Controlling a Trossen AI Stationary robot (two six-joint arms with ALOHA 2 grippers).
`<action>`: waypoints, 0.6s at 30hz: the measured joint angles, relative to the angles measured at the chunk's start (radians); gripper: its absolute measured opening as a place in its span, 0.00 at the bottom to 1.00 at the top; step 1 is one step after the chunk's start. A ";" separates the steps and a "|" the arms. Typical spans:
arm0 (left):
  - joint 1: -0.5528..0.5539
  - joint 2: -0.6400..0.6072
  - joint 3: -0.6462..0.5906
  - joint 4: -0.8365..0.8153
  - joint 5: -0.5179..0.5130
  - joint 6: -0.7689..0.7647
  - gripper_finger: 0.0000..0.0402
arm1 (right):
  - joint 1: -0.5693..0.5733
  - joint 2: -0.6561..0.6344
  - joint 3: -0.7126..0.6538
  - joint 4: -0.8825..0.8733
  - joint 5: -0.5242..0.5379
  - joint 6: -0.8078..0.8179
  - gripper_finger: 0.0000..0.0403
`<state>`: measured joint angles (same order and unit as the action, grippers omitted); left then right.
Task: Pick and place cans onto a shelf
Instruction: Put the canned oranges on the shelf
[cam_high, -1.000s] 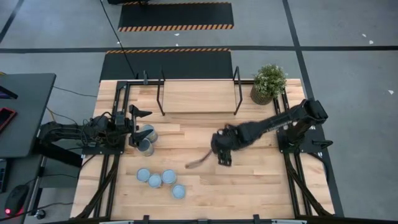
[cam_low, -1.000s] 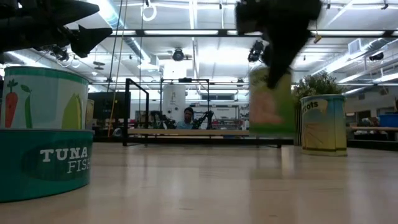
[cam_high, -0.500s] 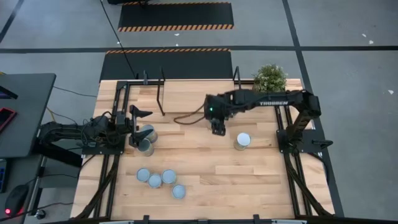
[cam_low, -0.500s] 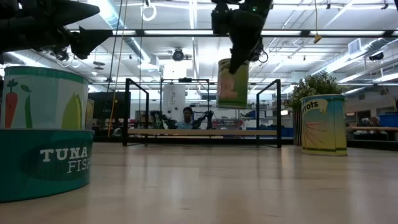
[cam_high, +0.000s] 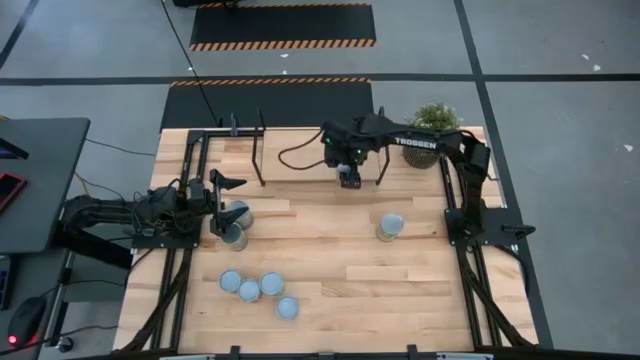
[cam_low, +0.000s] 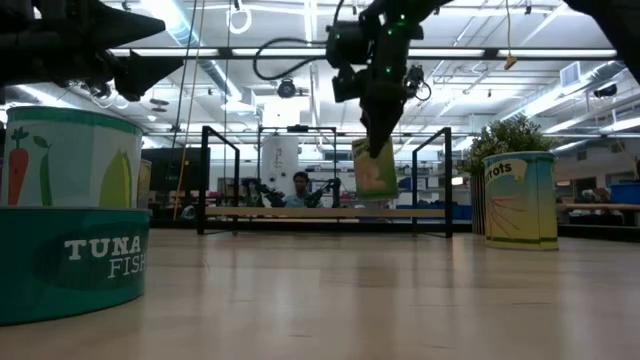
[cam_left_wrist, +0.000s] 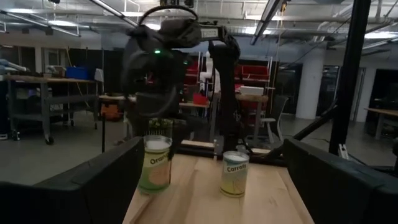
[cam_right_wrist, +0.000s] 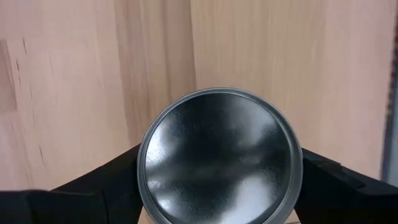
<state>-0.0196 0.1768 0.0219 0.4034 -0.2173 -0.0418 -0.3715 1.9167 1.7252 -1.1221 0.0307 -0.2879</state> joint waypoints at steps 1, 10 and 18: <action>0.000 0.000 0.000 0.001 0.000 0.000 0.96 | -0.014 0.000 -0.001 0.002 -0.010 -0.005 0.81; 0.000 0.001 0.000 -0.009 0.000 -0.026 0.96 | -0.102 -0.004 -0.006 0.012 -0.047 -0.050 0.82; 0.000 0.001 0.000 -0.016 0.000 -0.026 0.96 | -0.114 -0.003 -0.012 0.017 0.000 -0.056 0.93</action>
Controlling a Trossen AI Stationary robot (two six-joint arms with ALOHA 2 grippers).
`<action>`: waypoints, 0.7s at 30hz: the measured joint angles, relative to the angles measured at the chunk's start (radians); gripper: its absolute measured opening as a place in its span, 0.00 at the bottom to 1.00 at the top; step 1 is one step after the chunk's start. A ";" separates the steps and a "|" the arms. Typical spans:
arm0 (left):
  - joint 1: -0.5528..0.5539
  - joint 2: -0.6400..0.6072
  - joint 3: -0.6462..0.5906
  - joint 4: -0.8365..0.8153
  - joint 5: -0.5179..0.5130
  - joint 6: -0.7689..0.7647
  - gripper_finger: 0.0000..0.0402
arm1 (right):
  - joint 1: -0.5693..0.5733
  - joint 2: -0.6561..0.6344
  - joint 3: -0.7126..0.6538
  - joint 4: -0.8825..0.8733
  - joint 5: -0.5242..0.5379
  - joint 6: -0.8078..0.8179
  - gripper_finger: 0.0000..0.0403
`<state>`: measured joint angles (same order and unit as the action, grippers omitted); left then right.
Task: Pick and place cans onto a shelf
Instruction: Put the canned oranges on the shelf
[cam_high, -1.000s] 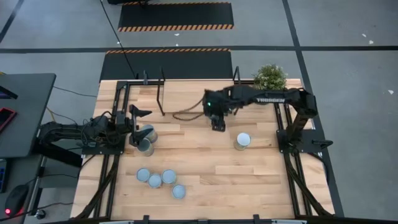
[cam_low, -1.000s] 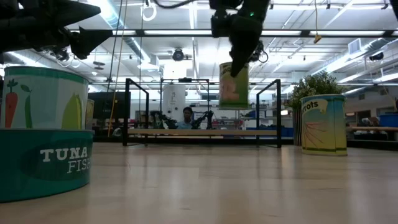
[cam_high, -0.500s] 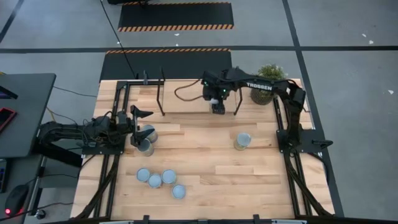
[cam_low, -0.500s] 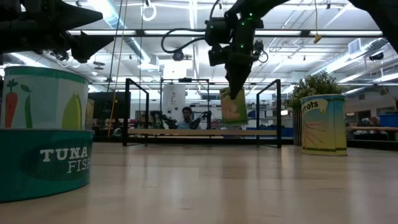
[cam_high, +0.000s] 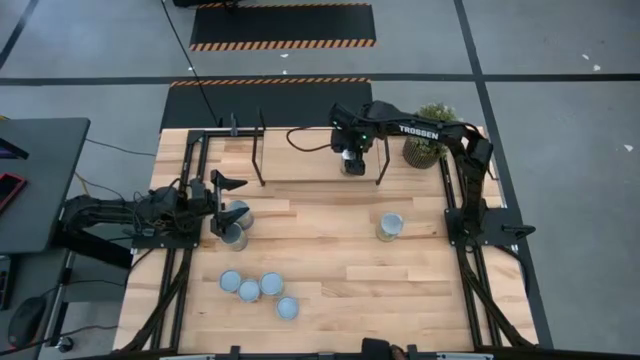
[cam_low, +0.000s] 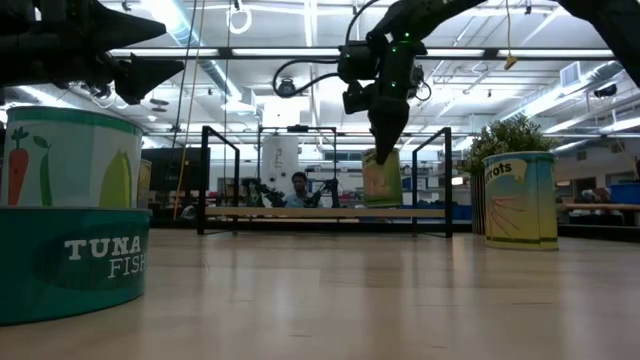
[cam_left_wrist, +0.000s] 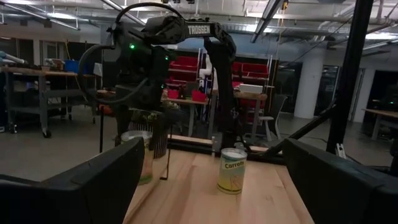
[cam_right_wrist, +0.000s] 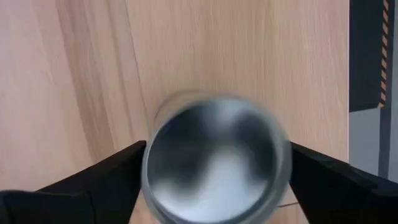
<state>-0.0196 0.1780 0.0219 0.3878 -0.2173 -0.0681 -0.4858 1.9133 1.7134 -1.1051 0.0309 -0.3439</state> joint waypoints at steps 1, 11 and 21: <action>0.000 0.000 0.000 0.000 0.000 0.000 0.96 | 0.000 0.000 0.000 -0.001 0.005 0.000 0.95; 0.000 0.000 0.000 -0.002 0.000 0.001 0.96 | 0.036 0.000 0.000 -0.104 0.192 0.002 0.98; 0.000 0.000 0.000 -0.008 0.000 0.001 0.96 | 0.057 0.000 0.000 -0.172 0.347 0.056 0.95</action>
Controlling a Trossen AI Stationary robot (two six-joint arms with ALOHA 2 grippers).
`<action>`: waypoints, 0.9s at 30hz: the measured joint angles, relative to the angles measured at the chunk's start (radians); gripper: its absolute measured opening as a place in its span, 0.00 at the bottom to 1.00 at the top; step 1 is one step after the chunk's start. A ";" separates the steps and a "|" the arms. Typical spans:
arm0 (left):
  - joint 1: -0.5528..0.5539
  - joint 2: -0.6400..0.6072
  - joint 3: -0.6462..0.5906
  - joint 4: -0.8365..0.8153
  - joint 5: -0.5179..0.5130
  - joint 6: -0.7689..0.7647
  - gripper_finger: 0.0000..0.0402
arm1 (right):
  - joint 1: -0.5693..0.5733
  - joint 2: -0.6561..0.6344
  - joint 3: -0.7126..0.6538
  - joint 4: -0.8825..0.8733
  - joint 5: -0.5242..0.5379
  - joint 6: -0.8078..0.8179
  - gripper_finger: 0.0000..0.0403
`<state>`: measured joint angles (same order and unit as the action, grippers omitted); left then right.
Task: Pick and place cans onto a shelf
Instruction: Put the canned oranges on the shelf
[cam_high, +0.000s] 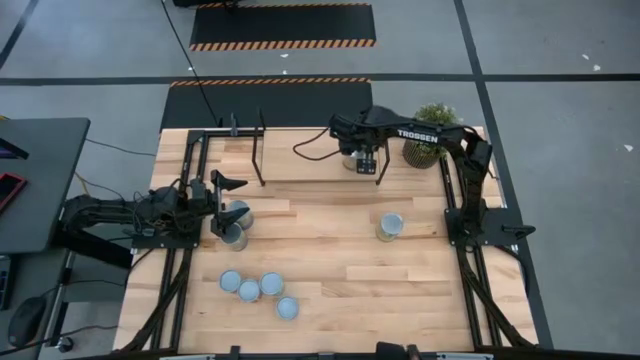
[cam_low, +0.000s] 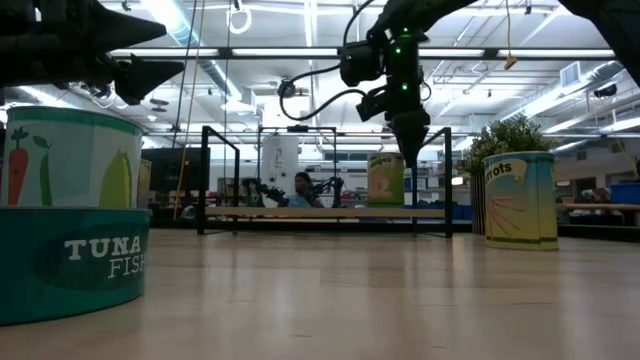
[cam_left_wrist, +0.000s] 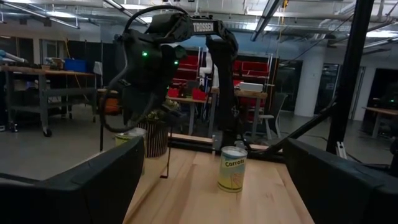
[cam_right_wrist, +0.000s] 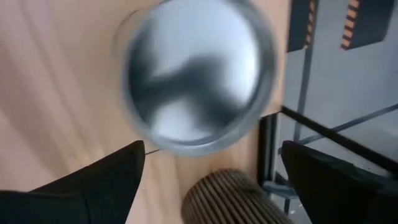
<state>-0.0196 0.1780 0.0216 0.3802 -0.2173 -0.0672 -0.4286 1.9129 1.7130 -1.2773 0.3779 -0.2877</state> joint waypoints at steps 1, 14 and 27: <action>0.000 0.000 0.000 -0.002 0.000 0.000 0.96 | 0.007 0.000 0.000 -0.008 -0.001 0.005 0.95; 0.000 0.000 0.000 -0.004 0.000 0.000 0.96 | 0.083 -0.002 0.009 0.174 0.057 -0.046 0.94; 0.000 0.000 0.000 -0.012 0.000 -0.006 0.96 | 0.047 -0.002 0.001 0.151 0.133 -0.080 0.94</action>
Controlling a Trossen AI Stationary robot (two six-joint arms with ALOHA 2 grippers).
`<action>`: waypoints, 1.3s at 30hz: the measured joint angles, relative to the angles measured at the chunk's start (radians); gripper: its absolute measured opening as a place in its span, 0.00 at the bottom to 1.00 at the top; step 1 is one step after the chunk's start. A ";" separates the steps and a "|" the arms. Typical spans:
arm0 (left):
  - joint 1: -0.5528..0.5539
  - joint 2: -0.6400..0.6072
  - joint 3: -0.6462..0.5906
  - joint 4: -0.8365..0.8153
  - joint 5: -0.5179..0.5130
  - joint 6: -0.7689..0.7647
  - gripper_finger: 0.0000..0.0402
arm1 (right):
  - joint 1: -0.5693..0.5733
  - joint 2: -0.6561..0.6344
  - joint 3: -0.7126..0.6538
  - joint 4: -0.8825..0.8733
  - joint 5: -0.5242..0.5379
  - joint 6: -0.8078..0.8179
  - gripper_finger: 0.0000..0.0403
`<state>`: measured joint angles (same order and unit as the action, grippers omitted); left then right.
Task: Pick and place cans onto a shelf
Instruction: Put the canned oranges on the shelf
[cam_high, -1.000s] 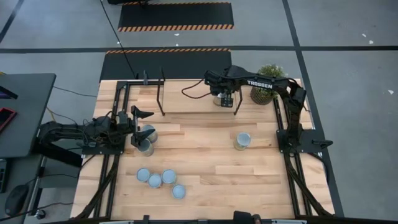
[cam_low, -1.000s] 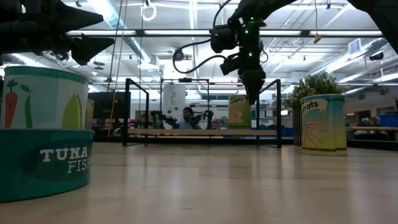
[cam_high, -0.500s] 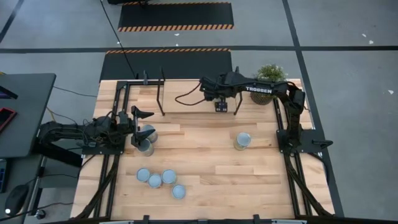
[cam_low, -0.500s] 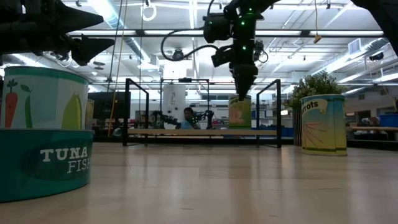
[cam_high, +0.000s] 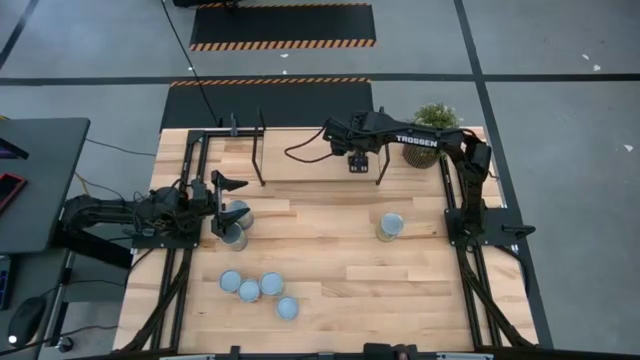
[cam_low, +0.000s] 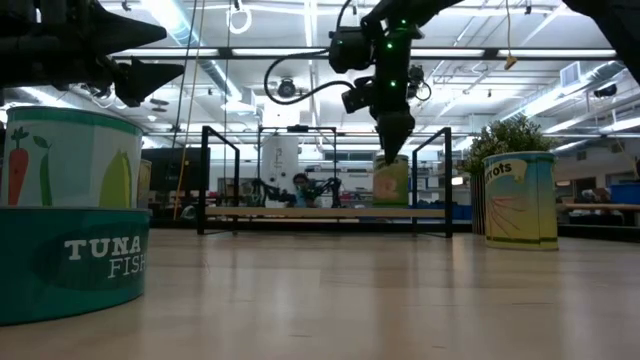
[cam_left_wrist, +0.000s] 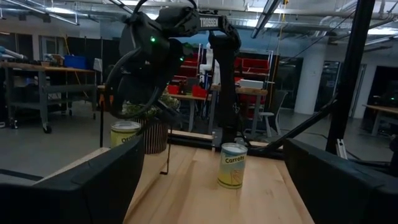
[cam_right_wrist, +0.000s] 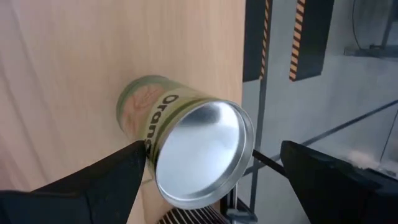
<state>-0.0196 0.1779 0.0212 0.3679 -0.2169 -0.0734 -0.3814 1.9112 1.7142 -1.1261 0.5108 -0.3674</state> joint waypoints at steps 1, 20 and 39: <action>0.000 0.000 0.000 0.000 0.000 -0.001 0.96 | -0.002 0.000 0.000 -0.006 0.006 0.001 0.94; 0.000 0.000 0.000 0.000 0.000 -0.002 0.96 | -0.058 0.000 0.000 -0.028 0.073 -0.041 0.94; 0.000 0.000 0.000 0.000 0.000 -0.002 0.96 | -0.126 0.000 0.000 0.047 0.042 -0.089 0.94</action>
<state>-0.0196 0.1777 0.0212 0.3683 -0.2169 -0.0757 -0.5070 1.9114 1.7142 -1.0787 0.5527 -0.4561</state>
